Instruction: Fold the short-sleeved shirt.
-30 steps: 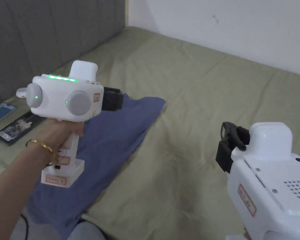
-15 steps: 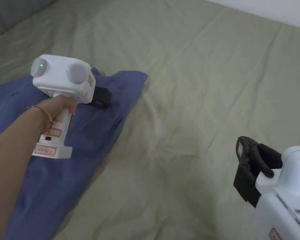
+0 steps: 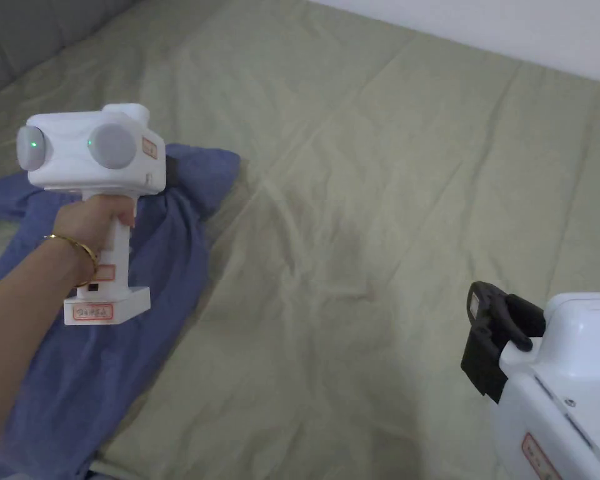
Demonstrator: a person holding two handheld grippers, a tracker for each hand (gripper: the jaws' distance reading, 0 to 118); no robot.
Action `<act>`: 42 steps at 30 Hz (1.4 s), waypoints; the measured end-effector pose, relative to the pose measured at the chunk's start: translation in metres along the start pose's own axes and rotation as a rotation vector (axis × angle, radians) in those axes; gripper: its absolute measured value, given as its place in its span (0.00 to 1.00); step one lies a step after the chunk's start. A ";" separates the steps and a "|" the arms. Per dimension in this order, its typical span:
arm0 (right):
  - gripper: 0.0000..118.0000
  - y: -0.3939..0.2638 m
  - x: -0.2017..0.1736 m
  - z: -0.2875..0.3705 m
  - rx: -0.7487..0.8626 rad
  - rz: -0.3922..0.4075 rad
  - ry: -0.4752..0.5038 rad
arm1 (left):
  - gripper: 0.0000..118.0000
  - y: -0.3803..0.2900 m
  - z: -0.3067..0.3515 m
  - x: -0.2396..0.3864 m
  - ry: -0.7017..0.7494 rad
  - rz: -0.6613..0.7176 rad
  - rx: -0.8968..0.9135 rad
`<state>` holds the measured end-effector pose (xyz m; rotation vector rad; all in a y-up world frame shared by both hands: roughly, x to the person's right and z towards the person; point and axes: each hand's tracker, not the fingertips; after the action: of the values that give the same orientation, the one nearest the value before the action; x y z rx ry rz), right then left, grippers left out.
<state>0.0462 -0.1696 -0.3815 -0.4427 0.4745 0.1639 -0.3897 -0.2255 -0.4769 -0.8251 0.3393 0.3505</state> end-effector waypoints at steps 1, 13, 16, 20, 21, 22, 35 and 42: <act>0.00 0.001 0.001 0.009 0.013 0.001 -0.004 | 0.03 0.002 0.020 0.001 -0.012 -0.012 0.035; 0.00 0.000 0.016 0.109 0.170 -0.022 -0.072 | 0.03 0.070 0.262 0.047 -0.187 -0.089 0.480; 0.00 0.002 0.027 0.130 0.206 -0.039 -0.094 | 0.03 0.089 0.317 0.078 -0.257 -0.118 0.564; 0.00 0.007 0.042 0.157 0.262 -0.044 -0.150 | 0.03 0.108 0.377 0.122 -0.347 -0.180 0.656; 0.00 0.007 0.046 0.163 0.274 -0.049 -0.163 | 0.03 0.112 0.388 0.133 -0.358 -0.195 0.673; 0.00 0.007 0.051 0.169 0.284 -0.053 -0.175 | 0.03 0.116 0.397 0.144 -0.368 -0.211 0.691; 0.00 -0.019 0.094 0.227 0.297 -0.114 -0.369 | 0.03 0.108 0.337 0.275 -0.518 -0.285 0.532; 0.00 -0.032 0.110 0.231 0.264 -0.146 -0.419 | 0.03 0.023 0.198 0.301 -0.469 -0.413 0.241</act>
<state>0.2446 -0.0893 -0.2372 -0.1739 0.0484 0.0489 -0.1003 -0.0095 -0.4938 -0.5360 -0.2244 0.1043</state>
